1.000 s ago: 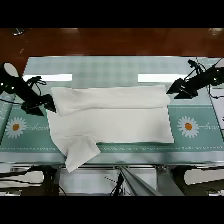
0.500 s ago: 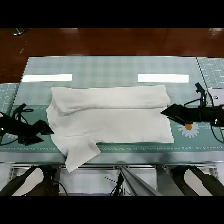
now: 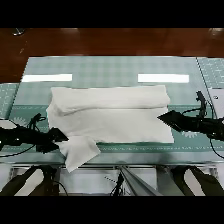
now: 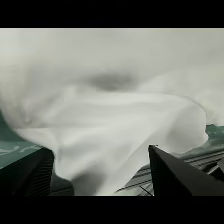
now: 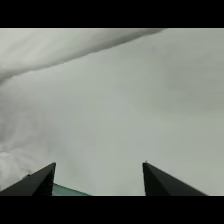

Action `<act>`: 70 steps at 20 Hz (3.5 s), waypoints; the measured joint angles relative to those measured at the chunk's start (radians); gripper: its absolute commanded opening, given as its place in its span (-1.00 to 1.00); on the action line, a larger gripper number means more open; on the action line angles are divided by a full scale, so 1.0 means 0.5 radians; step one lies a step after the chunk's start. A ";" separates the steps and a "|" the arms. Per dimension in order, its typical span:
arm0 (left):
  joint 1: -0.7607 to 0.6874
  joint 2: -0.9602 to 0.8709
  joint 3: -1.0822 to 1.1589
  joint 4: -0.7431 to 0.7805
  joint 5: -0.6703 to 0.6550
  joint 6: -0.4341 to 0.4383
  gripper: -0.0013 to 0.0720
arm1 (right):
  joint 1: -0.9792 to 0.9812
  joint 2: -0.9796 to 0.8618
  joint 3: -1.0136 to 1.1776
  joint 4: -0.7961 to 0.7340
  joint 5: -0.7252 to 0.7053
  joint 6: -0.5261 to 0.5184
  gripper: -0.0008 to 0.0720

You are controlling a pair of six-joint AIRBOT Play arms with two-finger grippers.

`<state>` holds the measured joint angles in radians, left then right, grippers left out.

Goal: Fold the shirts.

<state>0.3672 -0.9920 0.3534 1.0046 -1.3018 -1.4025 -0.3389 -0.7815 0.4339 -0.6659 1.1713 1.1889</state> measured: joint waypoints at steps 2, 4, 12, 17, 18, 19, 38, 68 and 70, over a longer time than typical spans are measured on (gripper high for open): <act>-0.062 -0.015 -0.021 -0.020 0.019 0.001 0.95 | 0.000 0.008 -0.006 0.053 -0.002 -0.005 0.75; -0.123 -0.033 -0.031 -0.048 0.043 0.004 -0.02 | -0.013 0.012 -0.008 0.083 -0.012 -0.008 0.75; -0.217 -0.049 -0.031 -0.087 0.243 0.051 -0.89 | -0.436 0.012 0.040 -0.710 0.047 0.356 0.72; -0.223 -0.047 -0.027 -0.202 0.303 0.106 -0.89 | -0.401 -0.063 -0.026 -1.051 0.281 0.542 0.72; -0.223 -0.047 -0.027 -0.225 0.309 0.114 -0.89 | -0.386 -0.095 -0.034 -1.068 0.298 0.550 0.72; -0.224 -0.047 -0.026 -0.246 0.317 0.120 -0.89 | -0.370 -0.135 -0.039 -1.065 0.311 0.551 0.72; -0.222 -0.047 0.063 -0.426 0.391 0.165 -0.89 | -0.312 -0.619 0.017 -0.317 0.063 0.089 -0.91; -0.188 -1.114 1.599 -0.381 0.376 0.072 0.94 | -0.018 -1.644 1.494 -0.079 -0.214 0.124 0.73; -0.102 -0.982 1.591 -0.134 0.282 -0.013 0.94 | -0.127 -1.633 1.512 -0.156 -0.134 0.122 0.73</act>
<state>0.3161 -1.4830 1.1488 0.9379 -1.1606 -1.4090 -0.4023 -1.5978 1.1900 -0.7441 1.1042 1.2499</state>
